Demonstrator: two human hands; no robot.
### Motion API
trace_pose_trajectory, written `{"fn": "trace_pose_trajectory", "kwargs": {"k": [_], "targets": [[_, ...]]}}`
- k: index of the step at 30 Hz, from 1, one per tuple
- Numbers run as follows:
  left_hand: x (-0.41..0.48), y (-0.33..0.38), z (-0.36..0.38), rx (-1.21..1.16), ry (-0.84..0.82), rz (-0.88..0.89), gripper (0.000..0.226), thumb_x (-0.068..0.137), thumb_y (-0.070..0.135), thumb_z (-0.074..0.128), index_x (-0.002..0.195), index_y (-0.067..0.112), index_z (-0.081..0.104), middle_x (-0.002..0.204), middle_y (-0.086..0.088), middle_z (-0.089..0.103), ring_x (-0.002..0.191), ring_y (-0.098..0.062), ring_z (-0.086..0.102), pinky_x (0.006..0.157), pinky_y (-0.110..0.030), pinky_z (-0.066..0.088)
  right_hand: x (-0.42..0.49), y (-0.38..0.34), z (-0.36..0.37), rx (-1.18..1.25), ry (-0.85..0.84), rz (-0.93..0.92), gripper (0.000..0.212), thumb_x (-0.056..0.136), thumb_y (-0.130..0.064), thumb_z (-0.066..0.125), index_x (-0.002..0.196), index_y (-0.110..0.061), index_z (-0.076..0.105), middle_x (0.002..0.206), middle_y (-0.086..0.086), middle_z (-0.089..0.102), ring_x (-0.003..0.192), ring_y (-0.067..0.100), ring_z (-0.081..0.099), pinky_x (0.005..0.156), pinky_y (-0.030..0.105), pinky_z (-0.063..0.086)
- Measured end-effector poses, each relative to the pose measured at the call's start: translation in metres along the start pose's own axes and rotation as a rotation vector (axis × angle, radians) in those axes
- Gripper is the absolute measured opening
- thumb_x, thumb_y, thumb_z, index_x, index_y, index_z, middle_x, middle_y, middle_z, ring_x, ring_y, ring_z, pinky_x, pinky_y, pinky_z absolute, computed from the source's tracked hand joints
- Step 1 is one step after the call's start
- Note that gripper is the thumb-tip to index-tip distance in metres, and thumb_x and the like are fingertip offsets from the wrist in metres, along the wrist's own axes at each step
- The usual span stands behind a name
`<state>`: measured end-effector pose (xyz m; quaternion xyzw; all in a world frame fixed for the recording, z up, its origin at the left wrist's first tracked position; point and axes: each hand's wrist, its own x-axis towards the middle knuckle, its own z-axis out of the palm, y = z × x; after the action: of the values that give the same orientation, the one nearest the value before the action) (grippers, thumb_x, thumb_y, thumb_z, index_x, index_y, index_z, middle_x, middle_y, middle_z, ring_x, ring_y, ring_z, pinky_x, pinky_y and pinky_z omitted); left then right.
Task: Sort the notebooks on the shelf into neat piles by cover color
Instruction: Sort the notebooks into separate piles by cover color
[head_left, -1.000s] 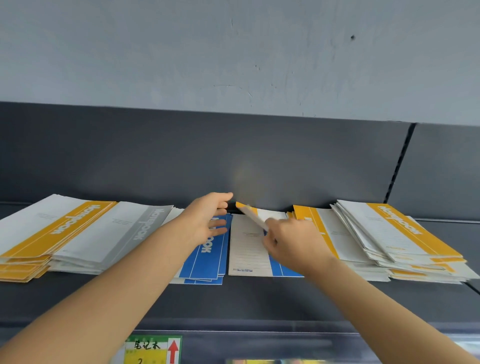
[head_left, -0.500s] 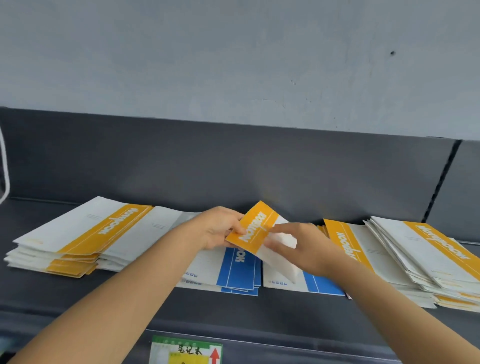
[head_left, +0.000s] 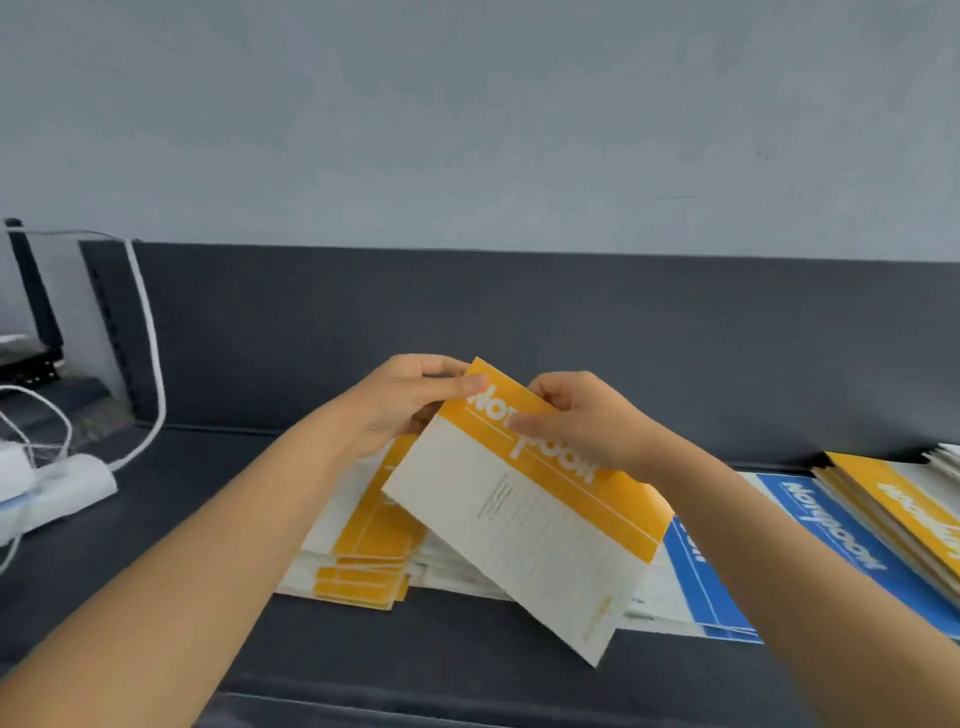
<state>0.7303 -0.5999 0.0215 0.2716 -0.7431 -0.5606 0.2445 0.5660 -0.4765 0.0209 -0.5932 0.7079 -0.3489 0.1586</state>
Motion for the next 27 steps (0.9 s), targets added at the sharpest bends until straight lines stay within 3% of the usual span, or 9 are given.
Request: {"fn": "trace_pose_trajectory", "kwargs": {"k": [4, 6, 8, 11, 13, 15, 17, 22, 27], "targets": [[0.0, -0.019, -0.078, 0.036, 0.0, -0.083, 0.054, 0.073, 0.012, 0.08, 0.124, 0.012, 0.062, 0.111, -0.006, 0.072, 0.097, -0.02, 0.071, 0.079, -0.033, 0.058, 0.028, -0.016, 0.048, 0.44, 0.114, 0.22, 0.017, 0.094, -0.025, 0.057, 0.102, -0.01, 0.058, 0.096, 0.009, 0.072, 0.086, 0.026, 0.07, 0.083, 0.047, 0.056], [0.003, -0.032, -0.1, -0.042, 0.105, -0.126, 0.07, 0.073, 0.001, 0.08, 0.135, 0.008, 0.05, 0.119, -0.007, 0.067, 0.098, -0.02, 0.069, 0.076, -0.028, 0.057, 0.042, -0.026, 0.08, 0.519, 0.154, 0.314, 0.015, 0.097, -0.022, 0.052, 0.104, -0.01, 0.058, 0.096, 0.008, 0.071, 0.086, 0.025, 0.07, 0.081, 0.045, 0.057], [0.005, -0.044, -0.109, 0.027, 0.177, -0.151, 0.082, 0.076, 0.007, 0.081, 0.145, 0.01, 0.037, 0.135, -0.008, 0.055, 0.109, -0.02, 0.063, 0.086, -0.029, 0.052, 0.054, -0.034, 0.109, 0.521, 0.237, 0.404, 0.017, 0.098, -0.021, 0.049, 0.107, -0.01, 0.058, 0.1, 0.008, 0.07, 0.088, 0.025, 0.069, 0.074, 0.04, 0.057], [0.0, -0.063, -0.107, 0.593, 0.121, -0.158, 0.088, 0.088, 0.04, 0.067, 0.154, 0.016, 0.014, 0.161, -0.005, 0.013, 0.143, -0.026, 0.026, 0.108, -0.036, 0.031, 0.066, -0.042, 0.144, 0.407, 0.328, 0.46, 0.028, 0.096, -0.026, 0.05, 0.117, -0.008, 0.055, 0.122, 0.009, 0.059, 0.098, 0.023, 0.063, 0.086, 0.038, 0.053], [-0.001, -0.079, -0.103, 0.983, -0.045, -0.126, 0.083, 0.095, 0.056, 0.045, 0.155, 0.018, 0.004, 0.163, -0.003, -0.007, 0.15, -0.024, 0.0, 0.117, -0.041, 0.014, 0.063, -0.045, 0.157, 0.14, 0.276, 0.422, 0.038, 0.095, -0.029, 0.051, 0.129, -0.012, 0.045, 0.136, 0.005, 0.041, 0.111, 0.022, 0.05, 0.093, 0.029, 0.042], [0.0, -0.093, -0.102, 1.194, -0.213, -0.152, 0.074, 0.099, 0.06, 0.024, 0.156, 0.019, 0.0, 0.162, -0.001, -0.015, 0.149, -0.021, -0.012, 0.119, -0.043, 0.006, 0.057, -0.046, 0.162, -0.165, 0.192, 0.363, 0.041, 0.095, -0.033, 0.051, 0.131, -0.014, 0.045, 0.138, 0.005, 0.042, 0.12, 0.025, 0.046, 0.097, 0.03, 0.041], [0.002, -0.097, -0.105, 1.281, -0.251, -0.167, 0.071, 0.1, 0.059, 0.016, 0.156, 0.02, -0.001, 0.162, -0.002, -0.015, 0.149, -0.02, -0.013, 0.119, -0.044, 0.004, 0.051, -0.044, 0.159, -0.291, 0.162, 0.358, 0.044, 0.095, -0.038, 0.05, 0.133, -0.017, 0.048, 0.138, 0.004, 0.048, 0.123, 0.025, 0.048, 0.102, 0.036, 0.04], [0.002, -0.072, -0.092, 1.433, -0.122, -0.077, 0.072, 0.098, 0.06, 0.012, 0.155, 0.015, 0.014, 0.162, -0.008, 0.01, 0.149, -0.026, 0.006, 0.118, -0.044, 0.012, 0.036, -0.03, 0.125, -0.369, 0.214, 0.284, 0.044, 0.095, -0.041, 0.051, 0.132, -0.018, 0.052, 0.139, -0.003, 0.048, 0.125, 0.016, 0.047, 0.1, 0.026, 0.038], [0.006, -0.038, -0.015, 1.424, -0.097, 0.113, 0.077, 0.093, 0.068, 0.016, 0.148, 0.016, 0.031, 0.156, -0.004, 0.03, 0.144, -0.024, 0.023, 0.113, -0.043, 0.024, 0.008, 0.007, 0.073, -0.465, 0.242, 0.316, 0.044, 0.093, -0.044, 0.051, 0.126, -0.016, 0.057, 0.131, 0.0, 0.052, 0.117, 0.02, 0.05, 0.097, 0.032, 0.042]]}}
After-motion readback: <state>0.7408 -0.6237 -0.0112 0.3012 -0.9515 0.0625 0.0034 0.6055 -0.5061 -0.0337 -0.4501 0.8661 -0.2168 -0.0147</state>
